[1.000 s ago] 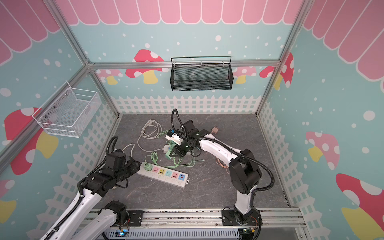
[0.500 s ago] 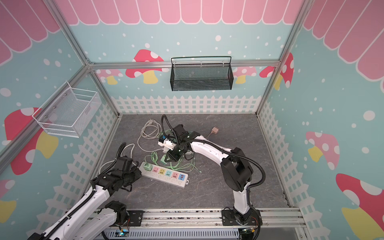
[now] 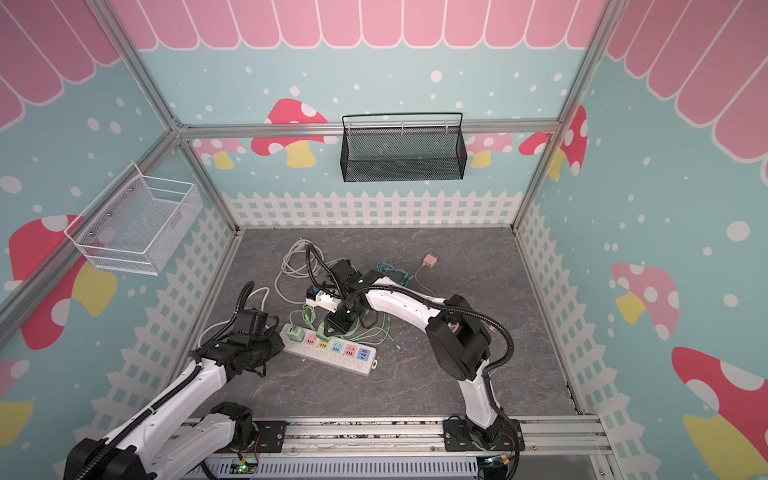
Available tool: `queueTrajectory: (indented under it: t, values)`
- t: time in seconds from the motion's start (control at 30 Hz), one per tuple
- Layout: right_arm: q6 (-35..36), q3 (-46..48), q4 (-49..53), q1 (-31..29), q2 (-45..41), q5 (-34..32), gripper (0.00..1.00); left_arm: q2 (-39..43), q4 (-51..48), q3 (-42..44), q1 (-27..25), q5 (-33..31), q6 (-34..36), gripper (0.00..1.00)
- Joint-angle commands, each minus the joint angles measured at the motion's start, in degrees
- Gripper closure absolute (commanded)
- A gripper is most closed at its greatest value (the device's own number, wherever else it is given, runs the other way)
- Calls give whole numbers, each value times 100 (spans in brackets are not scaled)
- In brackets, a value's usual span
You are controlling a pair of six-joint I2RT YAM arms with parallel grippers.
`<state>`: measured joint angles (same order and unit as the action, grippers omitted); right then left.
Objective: Insert the plug
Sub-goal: 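Align the charger prongs over the yellow socket of the long strip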
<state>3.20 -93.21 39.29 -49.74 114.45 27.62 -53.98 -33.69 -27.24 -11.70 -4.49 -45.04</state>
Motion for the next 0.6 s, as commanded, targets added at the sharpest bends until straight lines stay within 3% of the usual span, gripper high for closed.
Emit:
queueTrajectory:
  t: [0.0,0.57]
  values:
    - [222,-204,258,-110,211,-208,100,-108,142,81,82,41,90,75]
    - [286,-464,476,-349,556,-697,100,-462,521,278,235,257,284,76]
